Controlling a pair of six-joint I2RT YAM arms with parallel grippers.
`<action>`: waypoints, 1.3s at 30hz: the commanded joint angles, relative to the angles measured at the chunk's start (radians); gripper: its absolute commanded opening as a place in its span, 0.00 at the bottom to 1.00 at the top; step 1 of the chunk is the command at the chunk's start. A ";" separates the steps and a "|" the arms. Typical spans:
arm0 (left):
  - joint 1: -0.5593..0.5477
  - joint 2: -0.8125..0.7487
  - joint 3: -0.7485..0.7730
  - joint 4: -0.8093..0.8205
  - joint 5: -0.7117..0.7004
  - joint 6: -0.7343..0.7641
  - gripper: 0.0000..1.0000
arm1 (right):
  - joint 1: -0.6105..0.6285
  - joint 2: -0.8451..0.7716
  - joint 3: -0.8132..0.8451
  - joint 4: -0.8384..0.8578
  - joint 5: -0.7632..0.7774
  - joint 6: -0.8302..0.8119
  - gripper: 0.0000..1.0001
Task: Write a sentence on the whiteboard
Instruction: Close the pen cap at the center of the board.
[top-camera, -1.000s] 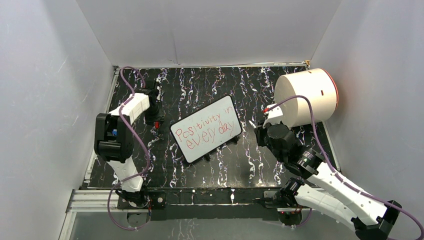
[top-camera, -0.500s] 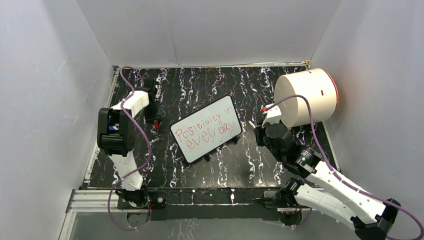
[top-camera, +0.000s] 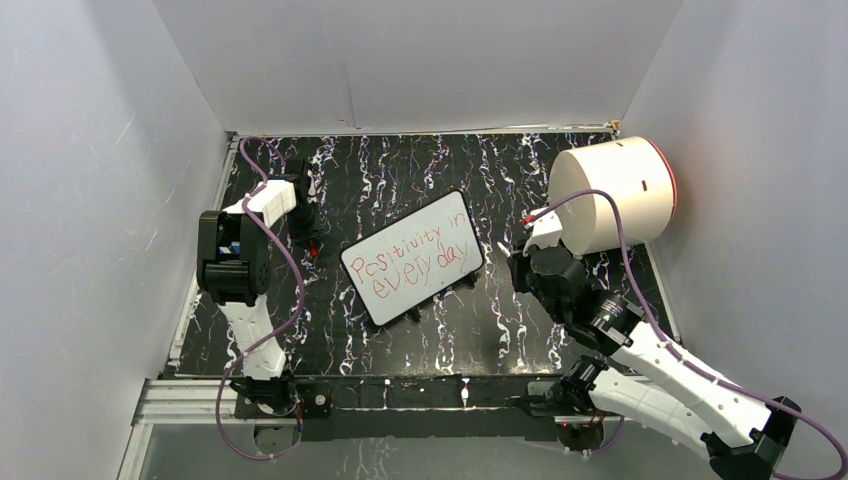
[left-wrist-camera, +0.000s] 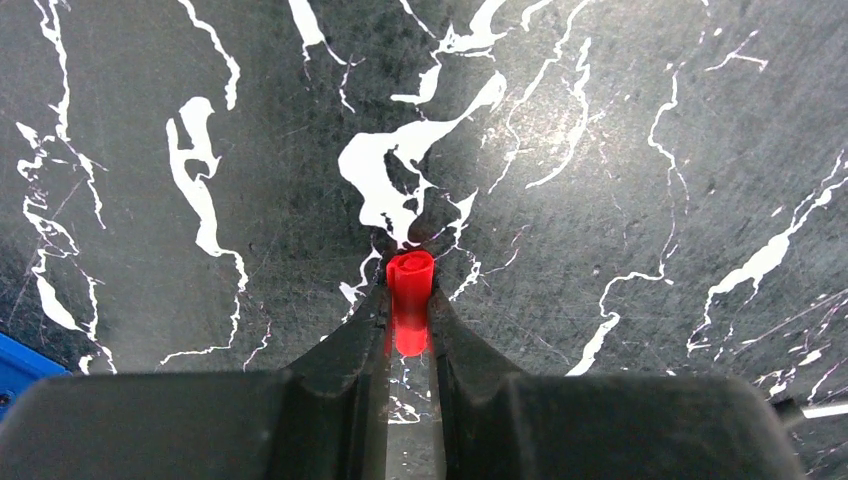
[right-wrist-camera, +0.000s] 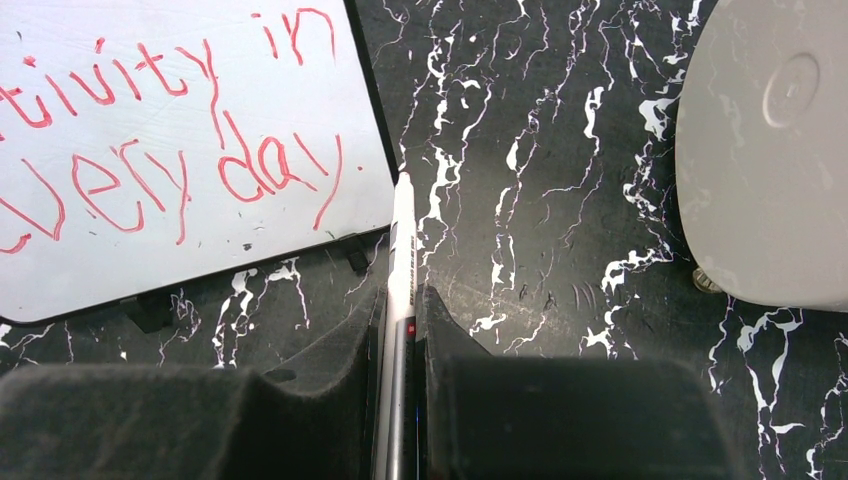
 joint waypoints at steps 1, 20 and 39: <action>0.006 0.032 -0.015 -0.025 0.030 0.013 0.06 | -0.001 -0.007 0.052 0.026 -0.020 0.001 0.00; 0.017 -0.692 -0.346 0.259 0.168 -0.323 0.00 | 0.043 0.054 0.067 0.267 -0.274 -0.099 0.00; -0.008 -1.128 -0.461 0.541 0.472 -0.683 0.00 | 0.089 0.153 -0.087 0.949 -0.466 -0.109 0.00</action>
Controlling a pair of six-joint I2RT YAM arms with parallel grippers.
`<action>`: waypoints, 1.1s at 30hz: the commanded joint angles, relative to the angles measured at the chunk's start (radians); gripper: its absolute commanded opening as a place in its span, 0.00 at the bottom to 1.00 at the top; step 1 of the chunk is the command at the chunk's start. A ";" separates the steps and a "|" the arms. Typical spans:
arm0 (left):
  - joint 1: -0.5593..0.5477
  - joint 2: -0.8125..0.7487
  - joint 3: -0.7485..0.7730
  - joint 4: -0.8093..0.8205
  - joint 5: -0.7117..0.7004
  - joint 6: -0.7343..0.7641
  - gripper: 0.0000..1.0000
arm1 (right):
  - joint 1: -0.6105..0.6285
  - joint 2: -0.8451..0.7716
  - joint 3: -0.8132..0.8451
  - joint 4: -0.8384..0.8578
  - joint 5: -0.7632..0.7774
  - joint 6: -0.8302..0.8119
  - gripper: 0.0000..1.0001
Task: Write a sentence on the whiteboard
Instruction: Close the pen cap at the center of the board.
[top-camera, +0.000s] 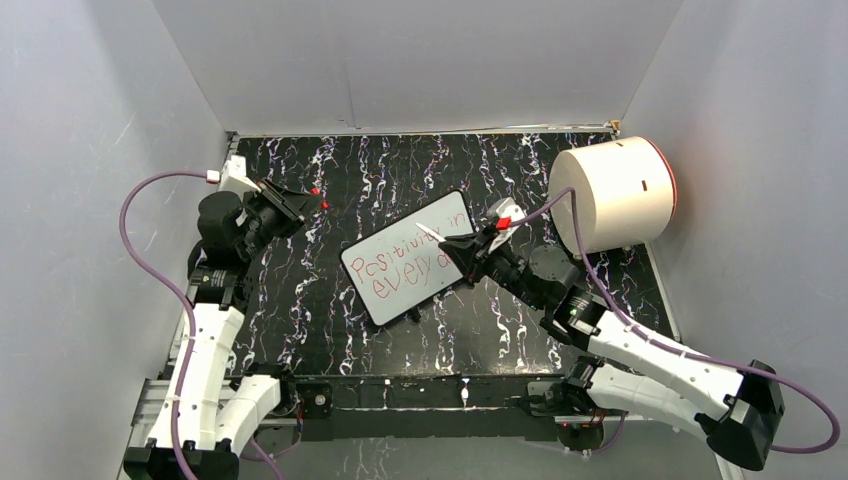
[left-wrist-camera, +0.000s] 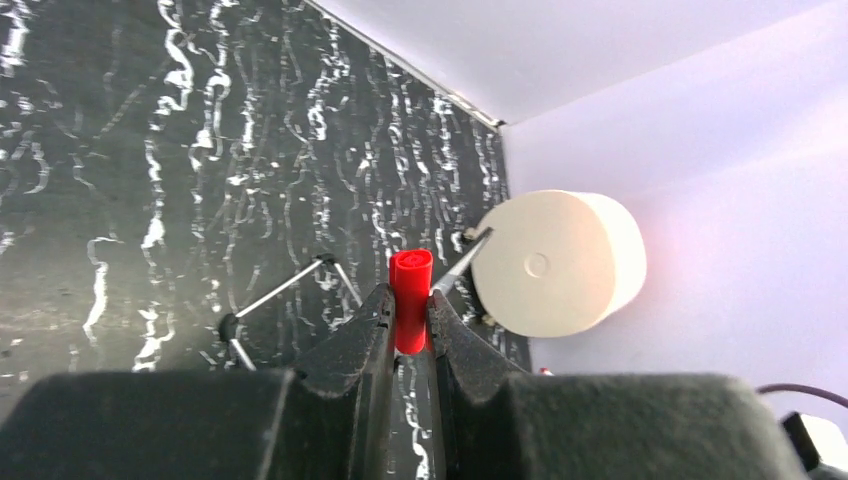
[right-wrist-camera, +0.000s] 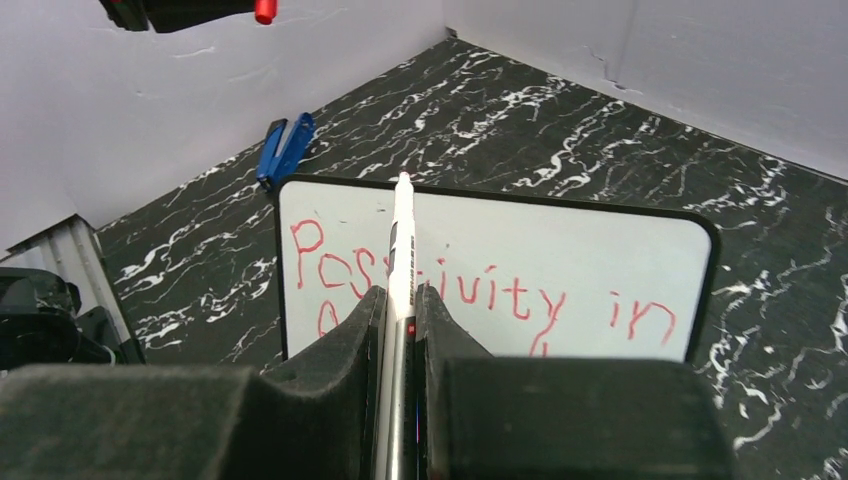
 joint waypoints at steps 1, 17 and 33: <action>-0.025 -0.030 -0.049 0.136 0.091 -0.120 0.00 | 0.010 0.029 -0.028 0.286 -0.052 0.002 0.00; -0.356 0.001 -0.180 0.495 -0.108 -0.245 0.00 | 0.027 0.182 -0.118 0.653 -0.070 0.018 0.00; -0.428 0.060 -0.187 0.561 -0.140 -0.256 0.00 | 0.028 0.218 -0.128 0.719 -0.093 0.034 0.00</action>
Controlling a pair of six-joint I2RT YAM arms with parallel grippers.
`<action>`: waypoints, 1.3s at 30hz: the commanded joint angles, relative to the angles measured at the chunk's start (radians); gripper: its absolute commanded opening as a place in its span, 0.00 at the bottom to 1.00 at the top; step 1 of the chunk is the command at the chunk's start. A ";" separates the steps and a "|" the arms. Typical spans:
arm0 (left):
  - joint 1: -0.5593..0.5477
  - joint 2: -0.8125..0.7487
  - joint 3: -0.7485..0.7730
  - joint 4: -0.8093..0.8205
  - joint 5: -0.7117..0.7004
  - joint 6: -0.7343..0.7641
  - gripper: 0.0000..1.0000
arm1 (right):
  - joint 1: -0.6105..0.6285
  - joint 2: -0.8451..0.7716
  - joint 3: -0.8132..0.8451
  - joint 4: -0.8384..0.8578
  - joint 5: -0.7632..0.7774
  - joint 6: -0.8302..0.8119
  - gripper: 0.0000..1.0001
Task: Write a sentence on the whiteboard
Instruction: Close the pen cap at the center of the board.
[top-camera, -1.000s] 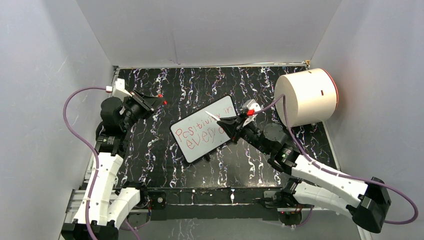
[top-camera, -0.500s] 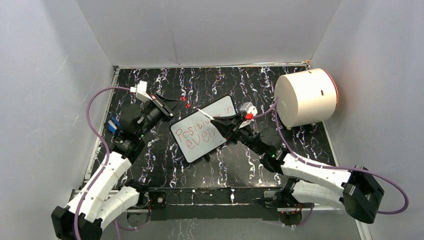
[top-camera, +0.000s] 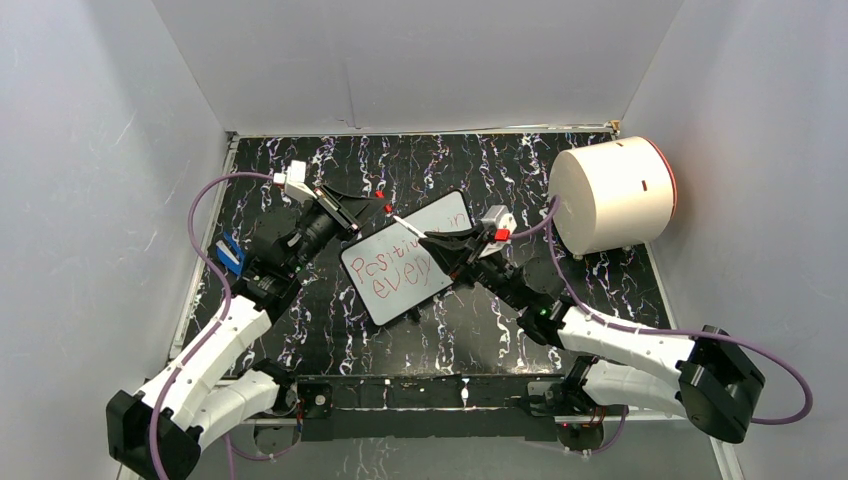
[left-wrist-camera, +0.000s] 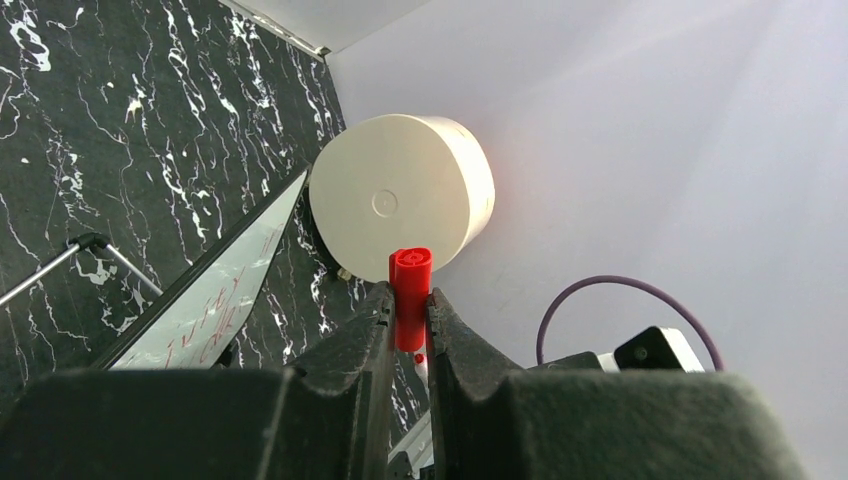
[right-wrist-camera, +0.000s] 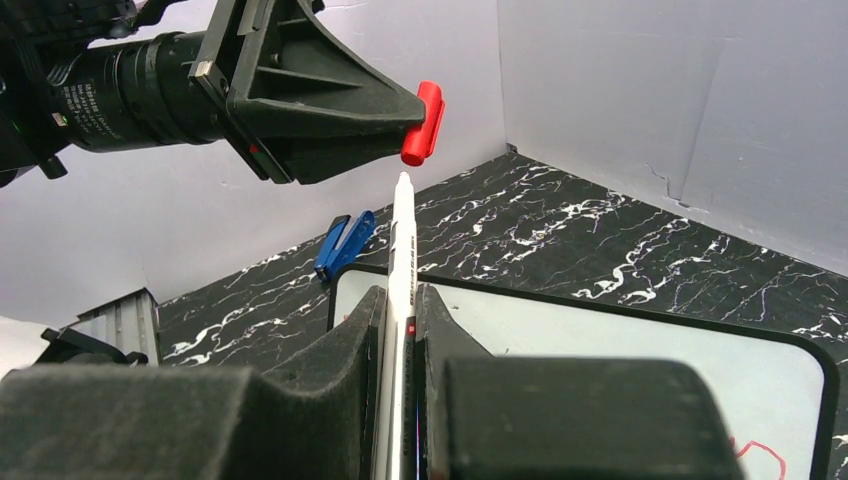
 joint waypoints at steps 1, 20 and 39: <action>-0.009 0.001 0.001 0.058 -0.010 -0.002 0.00 | 0.006 0.008 0.011 0.095 -0.011 0.007 0.00; -0.015 0.021 0.005 0.067 0.031 -0.003 0.00 | 0.007 0.016 0.010 0.122 0.024 0.022 0.00; -0.022 0.014 0.009 0.078 0.012 0.006 0.00 | 0.007 -0.003 0.023 0.040 0.043 0.004 0.00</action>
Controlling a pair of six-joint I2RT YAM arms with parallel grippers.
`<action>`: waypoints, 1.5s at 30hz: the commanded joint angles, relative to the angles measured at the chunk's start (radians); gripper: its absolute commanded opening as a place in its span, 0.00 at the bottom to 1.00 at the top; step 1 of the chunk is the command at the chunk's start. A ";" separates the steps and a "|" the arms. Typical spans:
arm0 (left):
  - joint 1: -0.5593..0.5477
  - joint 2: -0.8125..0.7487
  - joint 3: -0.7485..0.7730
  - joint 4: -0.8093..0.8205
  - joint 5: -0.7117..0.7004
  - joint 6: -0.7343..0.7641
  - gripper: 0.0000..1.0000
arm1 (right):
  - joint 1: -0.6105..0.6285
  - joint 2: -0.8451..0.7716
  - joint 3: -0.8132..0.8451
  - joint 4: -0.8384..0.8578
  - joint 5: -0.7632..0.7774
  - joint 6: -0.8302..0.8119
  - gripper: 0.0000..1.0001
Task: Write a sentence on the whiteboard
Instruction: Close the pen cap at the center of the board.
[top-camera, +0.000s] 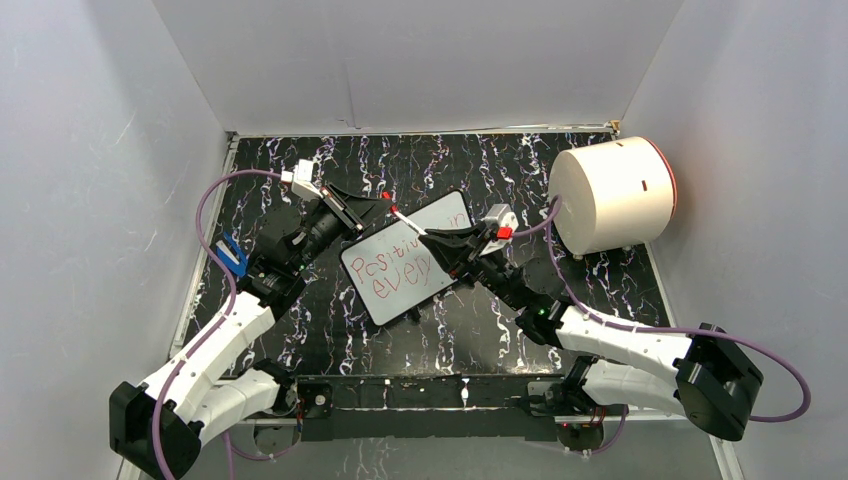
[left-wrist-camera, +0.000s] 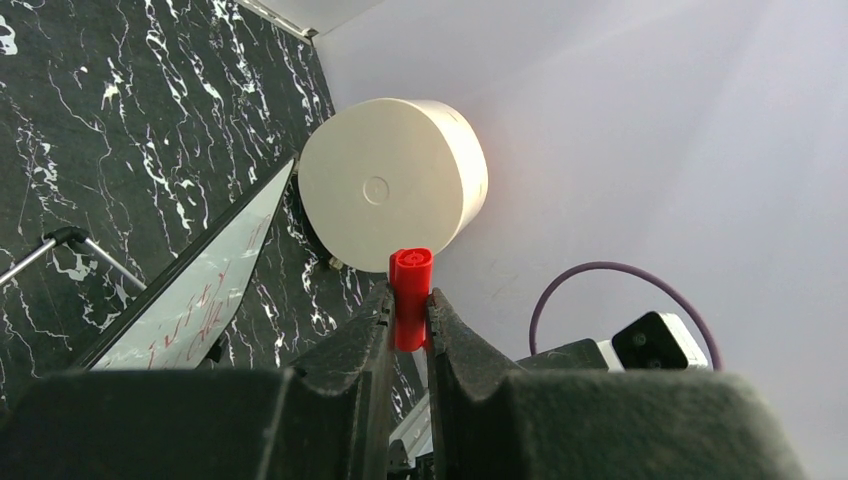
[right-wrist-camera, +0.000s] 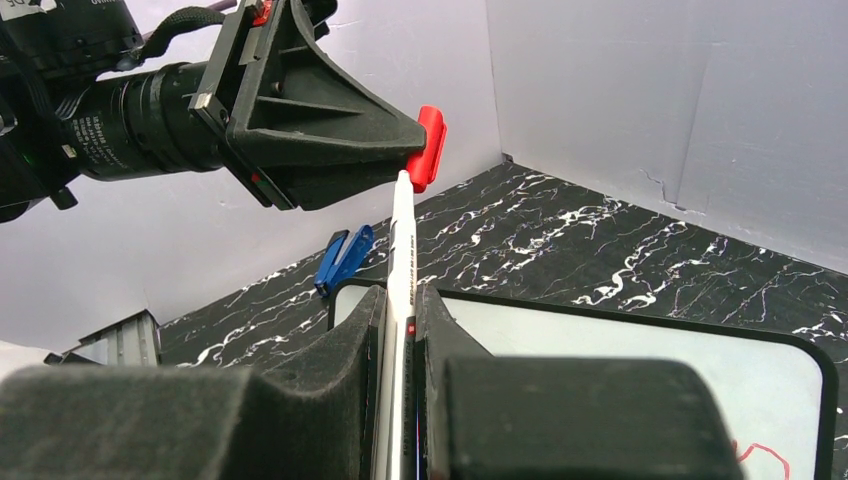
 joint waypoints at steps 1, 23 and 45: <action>-0.004 -0.022 0.012 0.036 -0.014 0.014 0.00 | 0.005 -0.023 0.022 -0.001 0.011 -0.021 0.00; -0.005 -0.014 0.018 0.038 0.000 0.018 0.00 | 0.006 -0.032 0.020 0.031 0.035 -0.020 0.00; -0.007 -0.001 0.003 0.045 -0.002 0.021 0.00 | 0.005 -0.031 0.030 0.030 0.033 -0.008 0.00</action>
